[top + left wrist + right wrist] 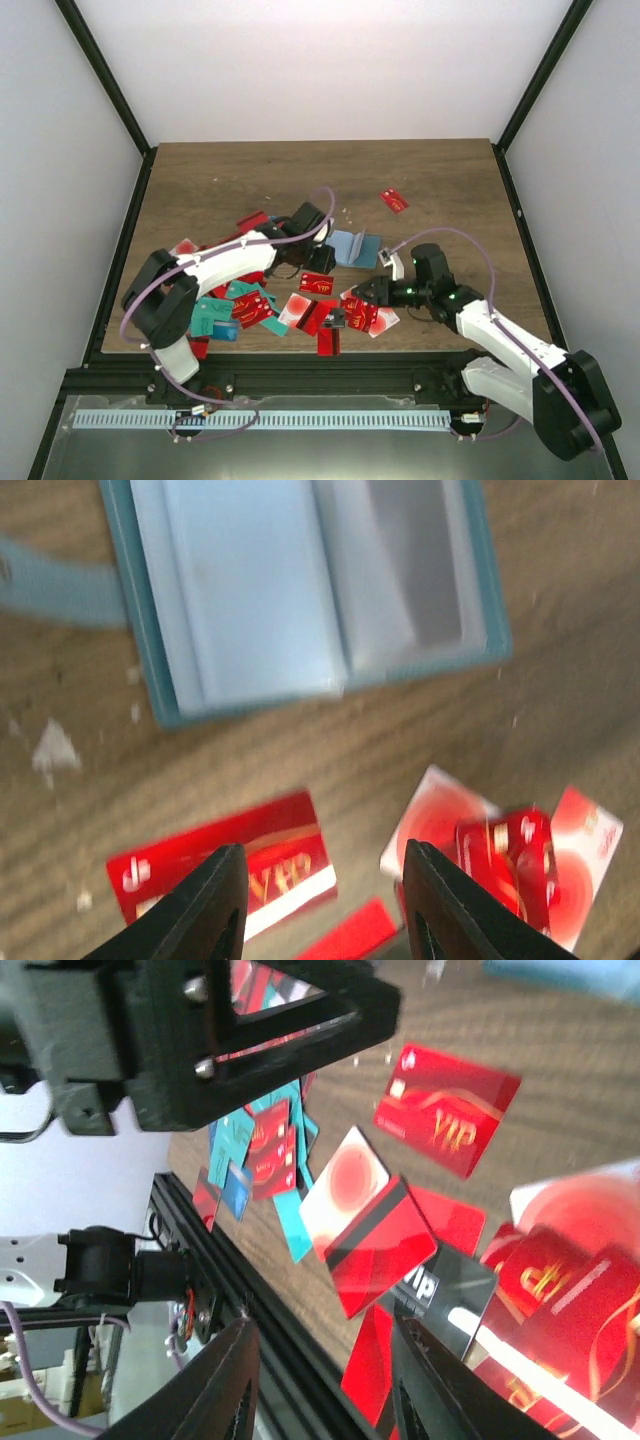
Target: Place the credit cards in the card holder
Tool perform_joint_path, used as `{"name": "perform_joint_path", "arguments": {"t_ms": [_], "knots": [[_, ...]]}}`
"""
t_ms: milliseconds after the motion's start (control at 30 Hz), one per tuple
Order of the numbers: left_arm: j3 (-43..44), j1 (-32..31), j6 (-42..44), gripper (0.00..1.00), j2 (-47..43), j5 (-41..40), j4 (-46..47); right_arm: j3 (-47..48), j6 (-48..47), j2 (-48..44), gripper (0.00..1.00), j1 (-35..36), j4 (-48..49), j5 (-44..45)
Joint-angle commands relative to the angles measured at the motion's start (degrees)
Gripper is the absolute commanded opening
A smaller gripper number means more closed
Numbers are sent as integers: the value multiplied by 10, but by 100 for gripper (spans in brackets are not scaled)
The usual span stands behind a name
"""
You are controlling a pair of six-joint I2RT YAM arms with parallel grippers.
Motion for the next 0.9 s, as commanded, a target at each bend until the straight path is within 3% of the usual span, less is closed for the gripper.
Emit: {"name": "perform_joint_path", "arguments": {"t_ms": [0, 400, 600, 867], "knots": [[-67, -22, -17, 45, -53, 5, -34, -27, 51, -13, 40, 49, -20, 15], [-212, -74, -58, 47, -171, -13, -50, -34, 116, 46, 53, 167, -13, 76], [-249, -73, -104, 44, -196, -96, -48, -19, 128, 82, 56, 174, 29, 98], [-284, -74, -132, 45, -240, -47, -44, 65, 69, 191, 56, 174, 63, 121]]}}
